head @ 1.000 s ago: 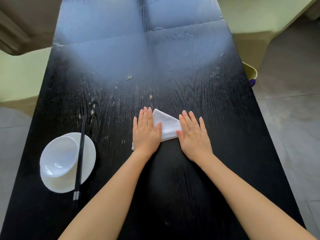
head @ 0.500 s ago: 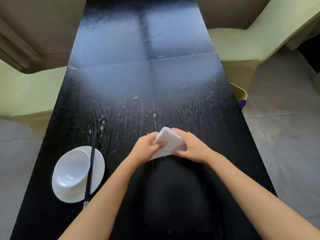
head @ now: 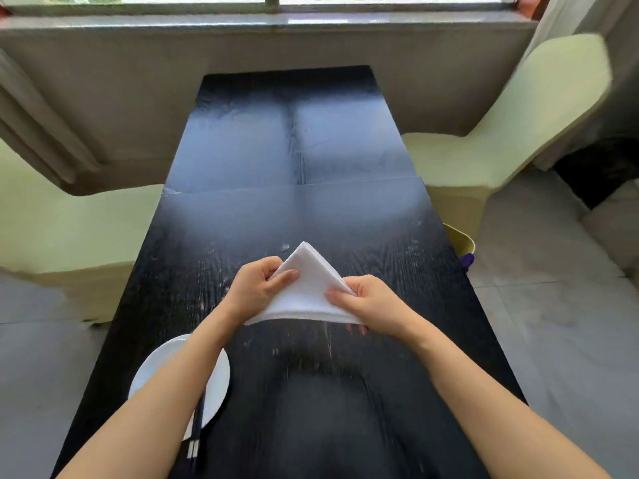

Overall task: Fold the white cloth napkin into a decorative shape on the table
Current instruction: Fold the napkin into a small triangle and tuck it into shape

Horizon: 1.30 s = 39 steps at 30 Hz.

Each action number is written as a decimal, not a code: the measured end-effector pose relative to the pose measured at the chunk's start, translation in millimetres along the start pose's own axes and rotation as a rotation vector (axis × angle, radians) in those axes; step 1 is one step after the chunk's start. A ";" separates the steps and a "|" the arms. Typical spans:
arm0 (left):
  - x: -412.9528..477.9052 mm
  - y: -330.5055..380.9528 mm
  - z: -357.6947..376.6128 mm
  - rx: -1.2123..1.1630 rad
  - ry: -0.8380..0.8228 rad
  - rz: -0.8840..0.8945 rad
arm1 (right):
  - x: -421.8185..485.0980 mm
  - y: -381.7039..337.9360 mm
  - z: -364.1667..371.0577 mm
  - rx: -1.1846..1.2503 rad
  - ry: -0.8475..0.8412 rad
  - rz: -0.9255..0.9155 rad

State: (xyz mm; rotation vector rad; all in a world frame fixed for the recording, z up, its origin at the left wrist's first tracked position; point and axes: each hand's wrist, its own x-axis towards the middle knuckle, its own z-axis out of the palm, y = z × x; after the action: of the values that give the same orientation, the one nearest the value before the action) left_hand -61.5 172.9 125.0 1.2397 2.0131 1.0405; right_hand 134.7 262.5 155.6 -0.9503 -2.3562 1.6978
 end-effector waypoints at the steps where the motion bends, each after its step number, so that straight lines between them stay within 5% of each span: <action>1: 3.2 2.0 -3.8 0.019 0.032 -0.004 | 0.4 -5.6 1.6 -0.016 0.041 -0.004; 6: -6.1 30.6 -15.5 0.227 0.260 -0.072 | 3.1 -34.0 19.6 -0.208 0.440 -0.107; 10: -39.0 65.3 3.8 -0.521 0.035 -0.375 | 5.4 -37.7 61.2 -0.495 0.383 -0.254; 13: -50.1 46.3 6.1 -0.801 0.222 -0.443 | -3.7 -31.0 88.7 -0.588 0.135 -0.350; 16: -68.6 20.9 1.5 -0.634 0.269 -0.375 | -8.5 -27.0 84.2 -0.527 -0.030 -0.377; 21: -106.9 10.6 9.6 -0.446 0.217 -0.251 | 26.4 -30.0 68.2 -0.531 0.164 -0.411; 31: -124.5 -45.0 51.0 -0.394 0.258 -0.277 | 81.6 -14.5 98.0 -0.930 -0.279 -0.321; 39: -126.3 -103.1 69.5 -0.290 0.234 -0.335 | 99.4 27.5 131.9 -0.908 -0.448 -0.145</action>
State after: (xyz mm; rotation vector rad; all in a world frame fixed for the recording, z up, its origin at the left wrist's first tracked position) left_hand -3.9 53.0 7.9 0.6297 2.0557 1.2950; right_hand 12.5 210.8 53.5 -0.4318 -3.4796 0.7857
